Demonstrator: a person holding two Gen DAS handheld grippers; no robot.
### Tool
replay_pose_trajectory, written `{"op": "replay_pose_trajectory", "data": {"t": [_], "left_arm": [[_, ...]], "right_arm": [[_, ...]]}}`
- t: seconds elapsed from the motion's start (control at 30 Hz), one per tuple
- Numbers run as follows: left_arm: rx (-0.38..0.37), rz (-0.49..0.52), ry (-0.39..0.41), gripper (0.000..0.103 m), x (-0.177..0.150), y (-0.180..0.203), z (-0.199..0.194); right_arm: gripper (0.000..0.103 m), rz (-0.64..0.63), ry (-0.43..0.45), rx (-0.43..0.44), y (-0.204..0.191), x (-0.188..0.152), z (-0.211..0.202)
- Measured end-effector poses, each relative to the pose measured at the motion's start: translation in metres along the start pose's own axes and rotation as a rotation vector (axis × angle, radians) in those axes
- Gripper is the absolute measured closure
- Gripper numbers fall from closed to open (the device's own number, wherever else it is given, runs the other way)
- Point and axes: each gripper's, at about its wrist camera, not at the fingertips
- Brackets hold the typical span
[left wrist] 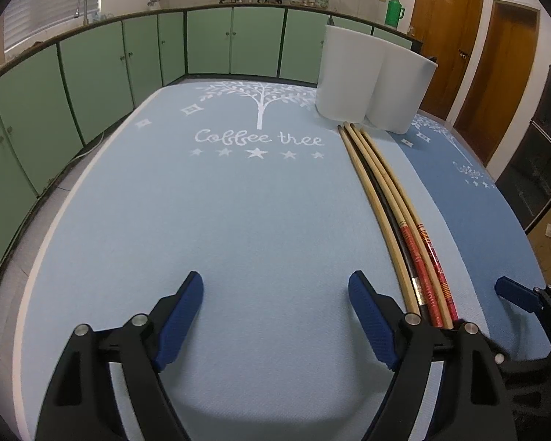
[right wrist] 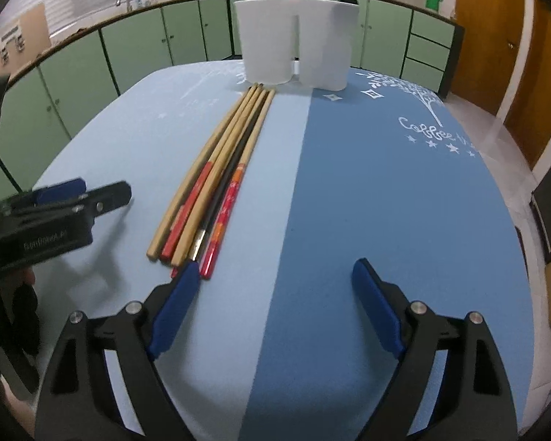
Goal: Organize utensils
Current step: 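Grasp a red-patterned chopstick with the right tool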
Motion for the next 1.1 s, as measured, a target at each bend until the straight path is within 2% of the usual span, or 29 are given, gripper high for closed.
{"op": "replay_pose_trajectory", "data": {"t": [0.17,0.3,0.43,0.5,0.53,0.6,0.63,0.7,0.8,1.1], "left_arm": [[-0.007,-0.004,0.002,0.023,0.000,-0.001,-0.001],[-0.007,-0.003,0.002,0.023,0.000,0.000,-0.001],[-0.004,-0.002,0.002,0.023,0.000,0.000,-0.001],[-0.001,-0.001,0.001,0.023,0.000,0.001,-0.001],[0.002,0.000,0.001,0.023,0.000,0.001,-0.001],[0.007,0.002,-0.001,0.023,0.000,0.002,0.000],[0.012,0.005,-0.001,0.023,-0.001,0.002,0.000],[0.020,0.013,-0.004,0.022,-0.001,0.004,0.000],[0.019,0.031,-0.009,0.022,-0.002,0.008,-0.001],[-0.047,0.096,-0.016,0.022,-0.018,0.034,-0.011]], "right_arm": [[0.020,-0.011,0.000,-0.007,-0.007,0.001,0.001],[0.020,0.077,0.009,-0.044,0.009,0.000,-0.002],[0.030,0.072,0.027,-0.011,0.007,-0.001,-0.004],[0.046,0.051,0.031,0.031,0.002,-0.001,-0.004],[0.051,0.036,0.029,0.033,-0.002,0.000,-0.003],[0.071,0.016,0.028,0.034,-0.007,0.000,-0.002],[0.076,0.010,0.028,0.041,-0.008,-0.001,-0.002],[0.096,0.021,0.029,0.049,-0.006,-0.001,-0.004],[0.098,0.051,0.026,0.080,0.003,-0.002,-0.004],[0.098,0.166,0.035,0.001,0.041,-0.001,-0.006]]}}
Point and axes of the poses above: each gripper's, at about its wrist camera, not at the fingertips, and z roughly the way its jaws point, y to its right, x to its top, and after that the axes turned 10 degrees about -y, right-handed
